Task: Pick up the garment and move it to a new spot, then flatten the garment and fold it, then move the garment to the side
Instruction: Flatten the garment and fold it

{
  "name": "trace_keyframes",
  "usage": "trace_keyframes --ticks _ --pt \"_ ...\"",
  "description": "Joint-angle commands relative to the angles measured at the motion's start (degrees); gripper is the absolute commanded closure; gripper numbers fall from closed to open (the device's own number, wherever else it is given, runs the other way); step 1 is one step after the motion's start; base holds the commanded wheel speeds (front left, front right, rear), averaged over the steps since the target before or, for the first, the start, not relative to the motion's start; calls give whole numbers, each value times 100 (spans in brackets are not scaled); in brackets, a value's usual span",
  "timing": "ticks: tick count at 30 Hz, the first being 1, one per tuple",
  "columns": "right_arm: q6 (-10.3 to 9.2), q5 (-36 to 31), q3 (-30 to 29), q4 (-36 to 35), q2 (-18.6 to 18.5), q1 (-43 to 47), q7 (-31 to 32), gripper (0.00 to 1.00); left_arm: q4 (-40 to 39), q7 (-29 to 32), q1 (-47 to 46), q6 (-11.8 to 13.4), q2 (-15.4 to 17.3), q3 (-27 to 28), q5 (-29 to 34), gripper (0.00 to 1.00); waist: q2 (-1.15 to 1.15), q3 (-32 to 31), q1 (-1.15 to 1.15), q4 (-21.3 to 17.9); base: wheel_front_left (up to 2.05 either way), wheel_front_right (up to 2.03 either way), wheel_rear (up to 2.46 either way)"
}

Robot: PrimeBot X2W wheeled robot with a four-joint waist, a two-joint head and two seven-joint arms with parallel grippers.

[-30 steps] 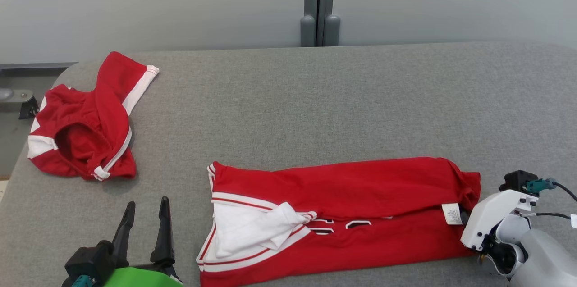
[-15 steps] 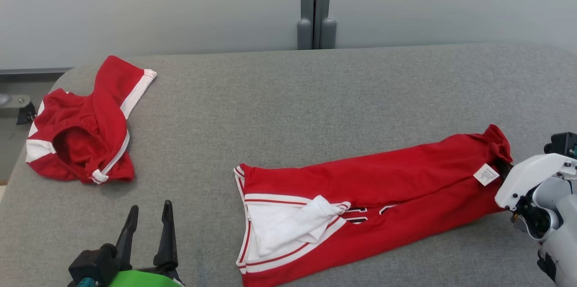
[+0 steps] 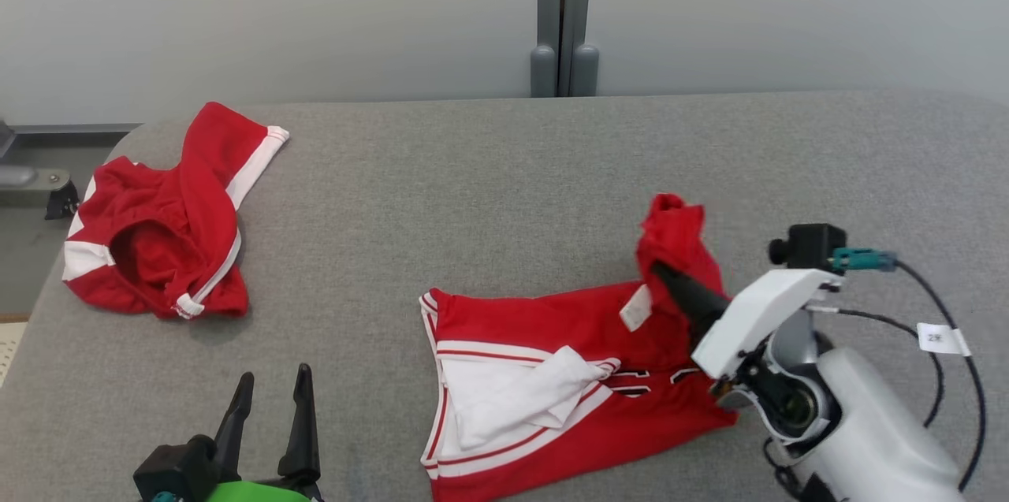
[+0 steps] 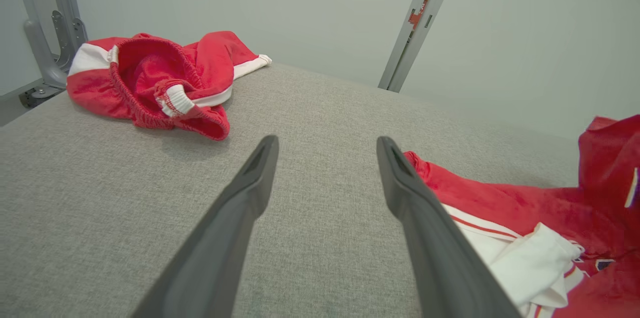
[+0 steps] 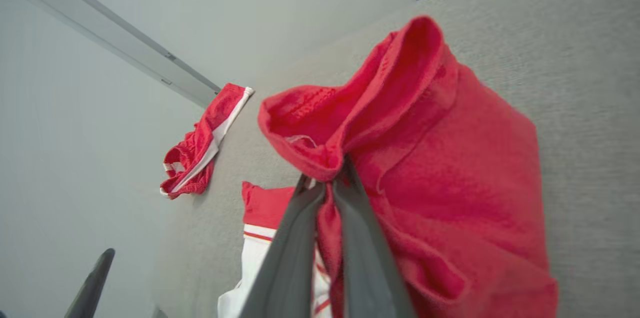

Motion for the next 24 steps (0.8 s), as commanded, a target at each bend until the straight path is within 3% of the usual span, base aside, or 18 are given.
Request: trace_keyframes --ticks 1,5,11,23,24 --pt "1 75 74 -87 75 79 52 100 22 -15 -50 -17 42 -29 -38 0 0 0 0 63 0 0 0" --pt "1 283 437 -69 468 75 145 100 100 -15 -129 -17 62 -118 -54 0 0 2 0 288 0 0 0" --pt "1 497 942 355 734 -61 41 100 201 -15 -192 -18 105 -186 -85 0 0 5 0 710 0 0 0" --pt "1 960 1783 1352 855 -400 -420 100 277 -15 -237 -18 152 -226 -107 0 0 19 0 1216 0 0 0" --pt "1 1006 1866 1462 856 -422 -446 70 281 -15 -242 -18 151 -219 -104 0 0 23 0 1222 0 0 0"
